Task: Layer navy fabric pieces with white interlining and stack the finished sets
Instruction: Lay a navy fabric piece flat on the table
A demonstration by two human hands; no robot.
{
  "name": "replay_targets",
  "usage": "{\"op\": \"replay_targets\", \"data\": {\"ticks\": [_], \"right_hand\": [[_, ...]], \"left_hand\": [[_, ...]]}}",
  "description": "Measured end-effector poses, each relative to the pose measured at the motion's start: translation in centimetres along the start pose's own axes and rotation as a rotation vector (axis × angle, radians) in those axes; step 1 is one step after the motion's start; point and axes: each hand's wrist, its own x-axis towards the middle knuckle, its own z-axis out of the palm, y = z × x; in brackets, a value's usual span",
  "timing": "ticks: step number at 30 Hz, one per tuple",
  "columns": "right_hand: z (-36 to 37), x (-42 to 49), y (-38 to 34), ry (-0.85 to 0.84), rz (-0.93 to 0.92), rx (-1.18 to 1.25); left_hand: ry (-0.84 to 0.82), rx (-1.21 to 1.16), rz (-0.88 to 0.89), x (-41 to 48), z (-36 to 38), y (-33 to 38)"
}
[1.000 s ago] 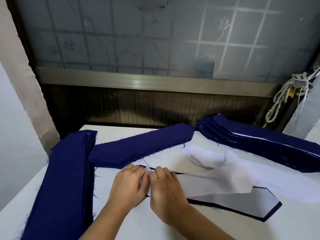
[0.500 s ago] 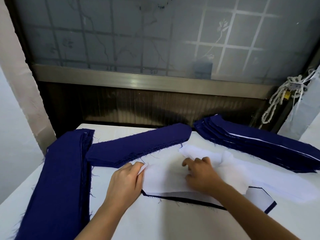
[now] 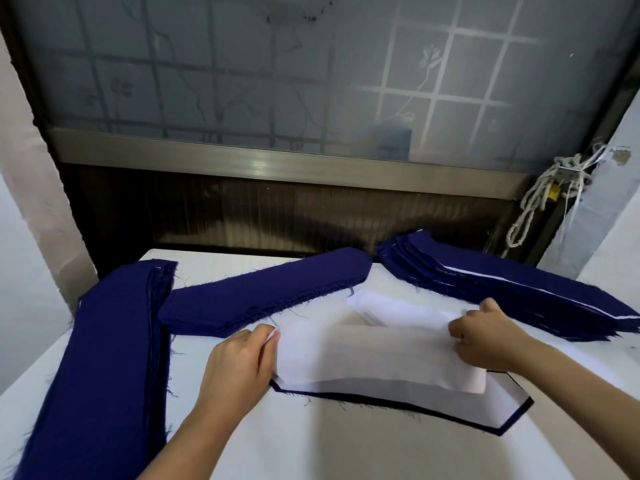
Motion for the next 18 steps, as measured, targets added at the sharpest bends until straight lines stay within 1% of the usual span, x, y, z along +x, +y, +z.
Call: {"op": "replay_targets", "data": {"ticks": [2,5,7,11,12,13,15,18], "right_hand": [[0.1,-0.2,0.8,-0.033,0.047,0.064],[-0.4,-0.6,1.4,-0.004,0.074,0.231],[-1.0,-1.1,1.7,0.048,0.085,0.358],[-2.0,-2.8,2.4,0.205,0.158,0.767],[-2.2,-3.4,2.5,0.233,0.167,0.836],[-2.4,-3.8,2.5,0.255,0.168,0.865],[-2.3,-4.6,2.4,0.296,0.183,0.849],[-1.4,-5.5,2.5,0.391,0.221,0.689]], "left_hand": [[-0.005,0.015,0.013,0.0,0.2,-0.2],[0.006,0.030,0.014,0.0,0.1,-0.3],[0.028,0.025,-0.017,0.0,-0.1,-0.2],[0.085,-0.013,-0.165,0.2,-0.6,0.0],[0.094,-0.031,-0.197,0.2,-0.7,0.1],[0.097,-0.048,-0.226,0.2,-0.7,0.1],[0.088,-0.065,-0.273,0.2,-0.8,0.1],[0.065,-0.075,-0.280,0.2,-0.7,0.0]]}}
